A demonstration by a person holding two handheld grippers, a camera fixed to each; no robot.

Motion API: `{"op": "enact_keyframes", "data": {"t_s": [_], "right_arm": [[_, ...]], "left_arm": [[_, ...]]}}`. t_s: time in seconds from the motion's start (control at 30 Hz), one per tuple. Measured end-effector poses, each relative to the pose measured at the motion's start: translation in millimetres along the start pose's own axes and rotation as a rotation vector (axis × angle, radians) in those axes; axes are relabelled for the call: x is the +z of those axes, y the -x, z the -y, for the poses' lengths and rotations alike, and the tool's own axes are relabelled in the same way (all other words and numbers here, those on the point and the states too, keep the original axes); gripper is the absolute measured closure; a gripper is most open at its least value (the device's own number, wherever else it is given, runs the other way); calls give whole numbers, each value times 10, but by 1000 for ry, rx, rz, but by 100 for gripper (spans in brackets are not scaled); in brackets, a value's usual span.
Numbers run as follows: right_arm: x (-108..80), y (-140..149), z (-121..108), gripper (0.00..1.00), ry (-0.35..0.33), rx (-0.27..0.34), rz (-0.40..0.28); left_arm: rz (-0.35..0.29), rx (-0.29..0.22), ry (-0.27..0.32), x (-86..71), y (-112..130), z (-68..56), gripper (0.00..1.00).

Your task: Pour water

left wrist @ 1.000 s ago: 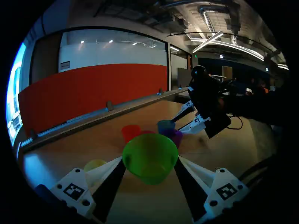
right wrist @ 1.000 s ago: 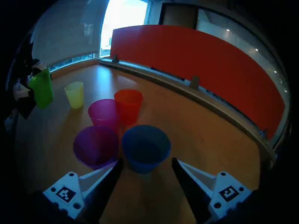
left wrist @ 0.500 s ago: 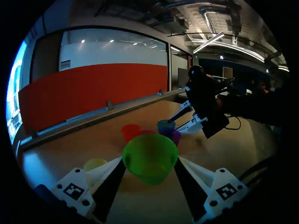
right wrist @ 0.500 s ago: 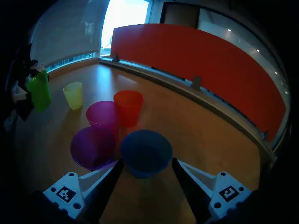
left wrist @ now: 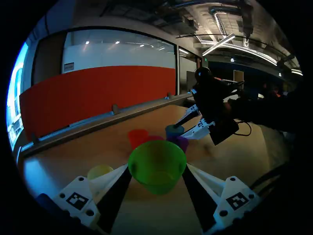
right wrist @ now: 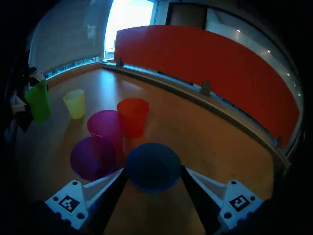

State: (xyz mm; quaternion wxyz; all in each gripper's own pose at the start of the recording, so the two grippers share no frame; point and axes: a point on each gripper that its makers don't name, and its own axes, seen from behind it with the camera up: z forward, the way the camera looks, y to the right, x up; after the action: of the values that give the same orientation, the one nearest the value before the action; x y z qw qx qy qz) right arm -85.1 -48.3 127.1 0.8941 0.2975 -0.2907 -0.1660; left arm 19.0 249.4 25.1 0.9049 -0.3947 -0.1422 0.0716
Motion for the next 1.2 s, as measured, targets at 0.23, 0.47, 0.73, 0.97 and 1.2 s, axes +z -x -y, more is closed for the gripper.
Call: {"op": "enact_keyframes", "data": {"t_s": [0.23,0.47,0.73,0.97,1.2], "right_arm": [[15,12,20,5,-16,34,-3],[28,6,37,8,-18,44,-8],[29,-6,31,9,-8,74,-26],[-11,-24,27,10,6,76,-43],[-127,-151,47,10,11,91,-95]], "left_arm": [[5,1,0,5,28,6,14],[5,-1,-3,13,31,18,14],[7,-1,-6,9,36,28,14],[6,-2,-11,-6,29,48,14],[4,0,-15,-12,25,53,14]]}}
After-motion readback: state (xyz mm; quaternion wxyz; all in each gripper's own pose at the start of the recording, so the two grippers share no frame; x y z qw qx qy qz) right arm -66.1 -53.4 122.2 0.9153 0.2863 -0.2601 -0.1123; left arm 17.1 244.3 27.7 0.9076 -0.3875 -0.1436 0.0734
